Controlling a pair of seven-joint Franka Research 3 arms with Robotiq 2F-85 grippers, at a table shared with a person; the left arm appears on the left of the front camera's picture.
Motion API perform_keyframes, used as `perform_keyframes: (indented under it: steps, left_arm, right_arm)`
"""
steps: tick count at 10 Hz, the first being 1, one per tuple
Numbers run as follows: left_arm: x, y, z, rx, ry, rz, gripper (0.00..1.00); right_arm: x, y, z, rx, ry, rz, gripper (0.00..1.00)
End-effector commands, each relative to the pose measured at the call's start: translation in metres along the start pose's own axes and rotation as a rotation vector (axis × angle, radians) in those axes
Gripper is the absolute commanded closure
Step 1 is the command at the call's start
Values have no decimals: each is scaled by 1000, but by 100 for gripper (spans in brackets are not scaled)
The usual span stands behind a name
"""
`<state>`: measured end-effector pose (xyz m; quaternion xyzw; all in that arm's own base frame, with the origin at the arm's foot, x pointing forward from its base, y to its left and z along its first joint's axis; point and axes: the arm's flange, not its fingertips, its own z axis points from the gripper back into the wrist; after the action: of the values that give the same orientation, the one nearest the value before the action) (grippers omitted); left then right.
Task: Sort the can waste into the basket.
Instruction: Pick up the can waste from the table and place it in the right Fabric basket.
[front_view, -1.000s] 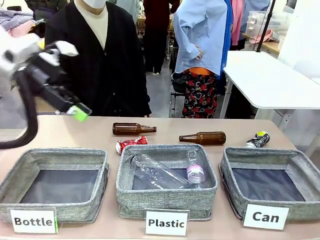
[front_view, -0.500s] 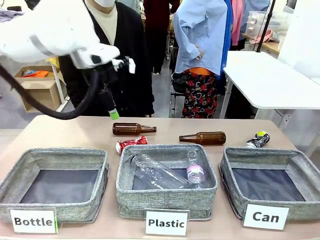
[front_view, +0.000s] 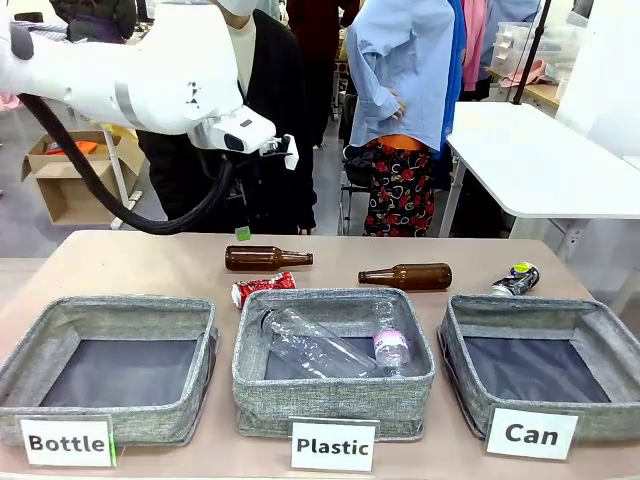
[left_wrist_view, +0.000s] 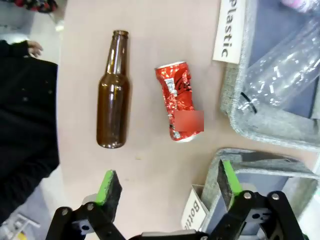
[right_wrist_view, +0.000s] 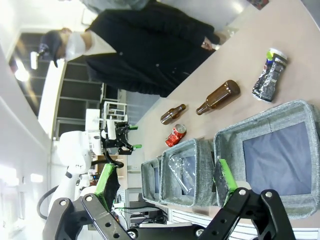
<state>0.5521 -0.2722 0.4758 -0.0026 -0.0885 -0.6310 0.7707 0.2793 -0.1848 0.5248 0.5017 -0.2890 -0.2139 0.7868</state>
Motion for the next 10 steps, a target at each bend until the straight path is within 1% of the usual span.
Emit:
perform_keyframes:
  steps: [1, 2, 4, 6, 8, 9, 10]
  left_arm:
    - [4, 0, -5, 21, 14, -25, 0]
    - [22, -6, -10, 26, 20, -196, 0]
    - [19, -6, -33, 35, -63, -224, 0]
    - [14, -16, -48, 70, -101, -225, 0]
    - [10, -9, -71, 97, -116, -195, 0]
    - [6, -7, -83, 90, -137, -220, 0]
    - [0, -5, -93, 96, -151, -212, 0]
  right_arm:
    - [2, 0, -1, 29, -10, 23, 0]
    - [2, 0, -1, 29, -10, 23, 0]
    - [2, 0, -1, 29, -10, 23, 0]
    - [2, 0, -1, 29, -10, 23, 0]
    - [2, 0, -1, 29, -10, 23, 0]
    - [2, 0, -1, 29, -10, 23, 0]
    - [2, 0, -1, 29, -10, 23, 0]
